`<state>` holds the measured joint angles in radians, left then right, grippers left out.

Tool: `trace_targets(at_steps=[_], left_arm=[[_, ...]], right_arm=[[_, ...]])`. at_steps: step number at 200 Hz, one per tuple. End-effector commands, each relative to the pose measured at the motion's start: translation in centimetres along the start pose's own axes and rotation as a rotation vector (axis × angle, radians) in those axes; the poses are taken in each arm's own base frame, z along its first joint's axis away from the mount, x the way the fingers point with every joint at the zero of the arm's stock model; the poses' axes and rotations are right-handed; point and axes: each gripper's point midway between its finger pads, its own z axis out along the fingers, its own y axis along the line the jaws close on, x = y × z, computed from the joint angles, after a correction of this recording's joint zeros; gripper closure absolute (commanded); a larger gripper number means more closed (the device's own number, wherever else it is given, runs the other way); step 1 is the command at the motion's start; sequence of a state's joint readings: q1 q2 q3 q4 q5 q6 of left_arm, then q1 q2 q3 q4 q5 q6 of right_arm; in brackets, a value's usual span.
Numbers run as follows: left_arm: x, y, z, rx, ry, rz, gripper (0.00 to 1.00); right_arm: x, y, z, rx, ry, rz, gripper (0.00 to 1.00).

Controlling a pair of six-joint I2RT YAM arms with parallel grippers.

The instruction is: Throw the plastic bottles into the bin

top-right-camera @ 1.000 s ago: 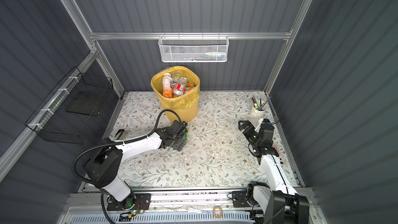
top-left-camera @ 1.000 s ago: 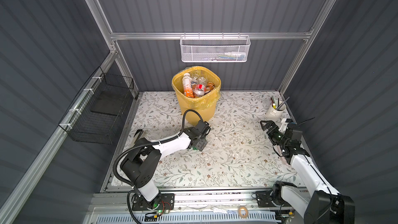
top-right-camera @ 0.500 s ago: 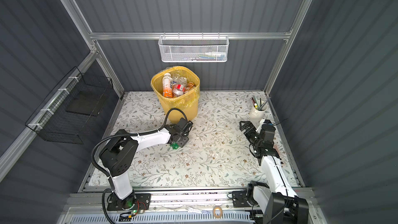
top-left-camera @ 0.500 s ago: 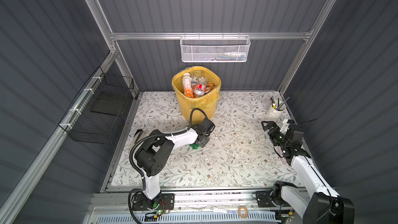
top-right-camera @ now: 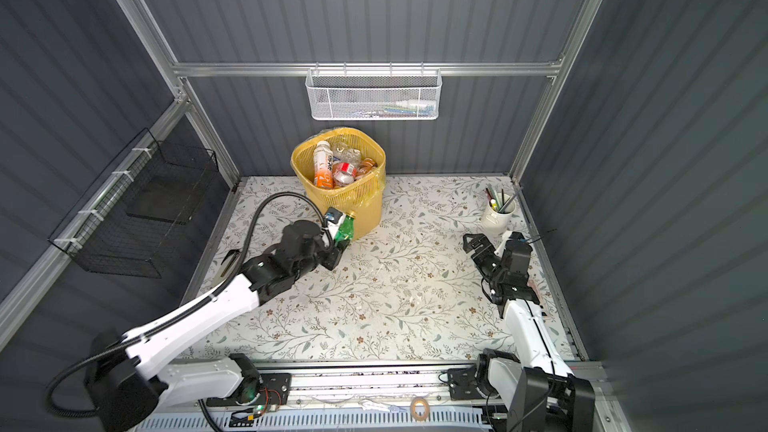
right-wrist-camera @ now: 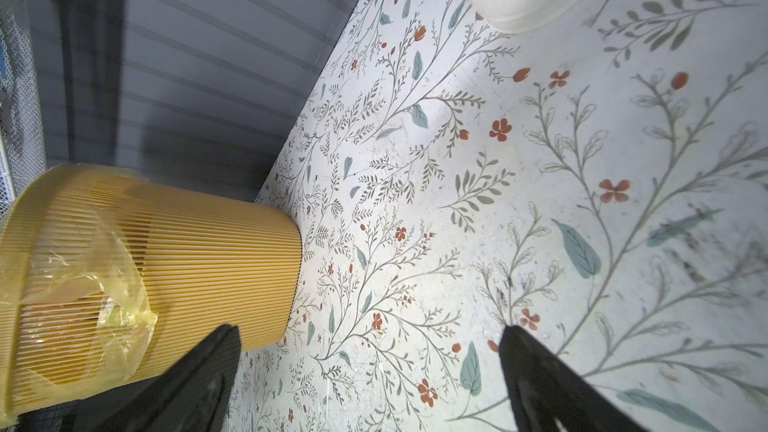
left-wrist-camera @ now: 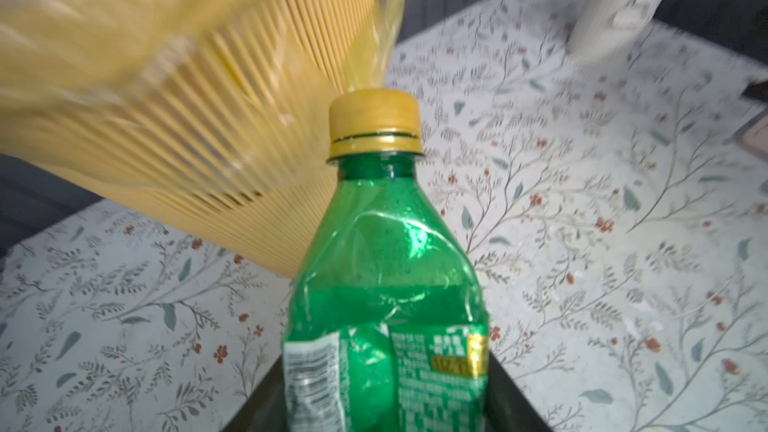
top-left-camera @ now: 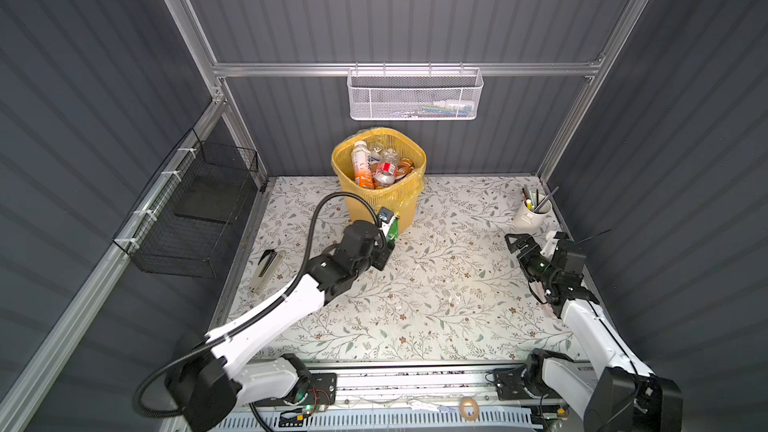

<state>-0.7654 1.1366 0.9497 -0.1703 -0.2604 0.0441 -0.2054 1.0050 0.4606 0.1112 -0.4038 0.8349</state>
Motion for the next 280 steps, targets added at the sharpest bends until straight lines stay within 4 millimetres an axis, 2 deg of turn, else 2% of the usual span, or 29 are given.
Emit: trace_targets(at_steps=[1, 26, 36, 50, 62, 72, 86, 99, 108, 111, 113, 120, 128, 141, 158, 171, 188, 210, 248, 265, 280], left_arm=[[-4.4, 1.3, -3.8, -0.043, -0.218, 0.017, 0.55], [-10.1, 4.1, -9.5, -0.156, -0.478, 0.007, 0.57], [-11.9, 4.8, -11.2, -0.180, -0.557, 0.002, 0.57], [-14.0, 5.3, -12.5, -0.211, -0.632, 0.008, 0.57], [-15.6, 5.6, -12.6, -0.236, -0.660, 0.022, 0.56], [-16.6, 5.8, -11.8, -0.258, -0.657, 0.033, 0.55], [-18.1, 6.1, -9.4, -0.276, -0.623, 0.051, 0.54], [-19.1, 7.2, -6.0, -0.242, -0.558, 0.022, 0.52], [-19.5, 8.6, -3.3, -0.202, -0.496, -0.026, 0.51], [-19.1, 9.2, -2.0, -0.199, -0.460, -0.040, 0.50], [-20.0, 9.6, -2.1, -0.200, -0.467, -0.050, 0.50], [-20.5, 10.1, -0.2, -0.193, -0.421, -0.056, 0.47], [-20.5, 10.2, 1.9, -0.191, -0.356, -0.051, 0.45], [-20.2, 10.7, 4.7, -0.199, -0.268, -0.066, 0.35], [-19.8, 11.7, 6.3, -0.227, -0.183, -0.109, 0.23], [-19.7, 11.6, 6.5, -0.217, -0.162, -0.119, 0.14], [-19.5, 12.4, 5.5, -0.265, -0.159, -0.136, 0.01], [-18.9, 14.0, 3.3, -0.362, -0.149, -0.157, 0.01], [-18.6, 14.4, -0.6, -0.401, -0.205, -0.167, 0.01], [-17.5, 14.4, -1.2, -0.403, -0.201, -0.172, 0.01], [-15.8, 14.2, -1.3, -0.410, -0.181, -0.180, 0.01]], right_arm=[[0.0, 0.0, 0.1, -0.015, 0.000, 0.010, 0.01], [-0.1, 0.1, 0.0, -0.020, -0.005, 0.017, 0.01], [-0.2, 0.2, 0.0, -0.025, -0.006, 0.021, 0.01], [-0.2, 0.4, 0.1, -0.031, -0.006, 0.025, 0.01], [-0.3, 0.5, 0.0, -0.035, -0.006, 0.026, 0.01], [-0.3, 0.6, 0.0, -0.039, -0.008, 0.028, 0.01], [-0.4, 0.8, -0.1, -0.045, -0.009, 0.026, 0.01], [-0.3, 0.9, -0.1, -0.049, -0.006, 0.025, 0.01], [-0.3, 1.0, -0.1, -0.051, -0.006, 0.024, 0.01], [-0.3, 1.0, -0.1, -0.053, -0.004, 0.022, 0.01], [-0.3, 1.0, -0.1, -0.055, -0.003, 0.021, 0.01], [-0.2, 1.1, -0.2, -0.058, 0.000, 0.018, 0.01], [-0.2, 1.2, -0.3, -0.060, 0.003, 0.011, 0.01], [-0.2, 1.2, -0.5, -0.055, 0.001, -0.001, 0.01], [-0.3, 1.1, -0.7, -0.049, -0.007, -0.007, 0.01], [-0.3, 1.0, -0.9, -0.048, -0.011, -0.011, 0.01], [-0.4, 1.0, -1.0, -0.047, -0.014, -0.012, 0.01], [-0.5, 1.0, -0.9, -0.050, -0.012, -0.008, 0.01], [-0.4, 0.7, -0.3, -0.049, -0.001, -0.001, 0.01], [-0.6, 0.6, -0.2, -0.042, -0.009, -0.023, 0.01], [-1.0, 0.5, -0.3, -0.023, -0.026, -0.061, 0.01]])
